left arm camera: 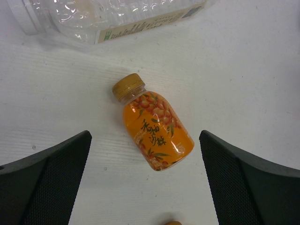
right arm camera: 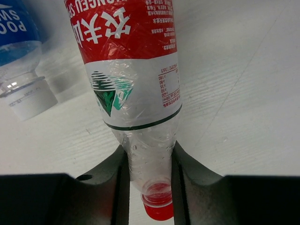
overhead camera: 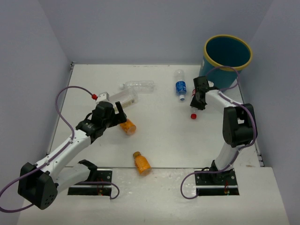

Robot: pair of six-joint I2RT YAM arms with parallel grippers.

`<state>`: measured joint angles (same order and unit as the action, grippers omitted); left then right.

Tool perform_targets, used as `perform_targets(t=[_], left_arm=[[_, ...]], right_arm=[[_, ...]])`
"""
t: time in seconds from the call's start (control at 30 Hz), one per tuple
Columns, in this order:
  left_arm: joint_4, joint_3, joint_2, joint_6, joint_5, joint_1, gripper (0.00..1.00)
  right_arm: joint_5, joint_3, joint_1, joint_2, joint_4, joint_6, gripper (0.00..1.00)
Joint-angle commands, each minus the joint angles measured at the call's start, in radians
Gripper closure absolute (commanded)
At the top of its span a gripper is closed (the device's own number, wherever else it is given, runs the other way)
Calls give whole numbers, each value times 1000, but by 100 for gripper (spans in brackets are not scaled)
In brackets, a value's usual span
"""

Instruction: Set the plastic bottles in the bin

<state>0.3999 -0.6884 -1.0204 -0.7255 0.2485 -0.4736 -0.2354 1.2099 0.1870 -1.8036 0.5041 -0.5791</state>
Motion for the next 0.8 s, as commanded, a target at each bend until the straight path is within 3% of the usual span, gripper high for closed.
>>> perform_targets(t=[0.0, 0.3, 0.43, 0.57, 0.77], left_arm=[[-22, -32, 32, 40, 21, -5, 0], [-33, -3, 74, 64, 6, -5, 0], [-48, -2, 91, 75, 5, -5, 0], [-79, -5, 100, 84, 7, -5, 0], [-94, -31, 87, 100, 29, -5, 0]], right_arm=[[-48, -40, -1, 103, 36, -24, 79], [118, -151, 8, 552, -23, 89, 92], [231, -128, 9, 703, -56, 148, 92], [276, -24, 8, 718, -115, 223, 91], [10, 347, -6, 464, -172, 164, 93]])
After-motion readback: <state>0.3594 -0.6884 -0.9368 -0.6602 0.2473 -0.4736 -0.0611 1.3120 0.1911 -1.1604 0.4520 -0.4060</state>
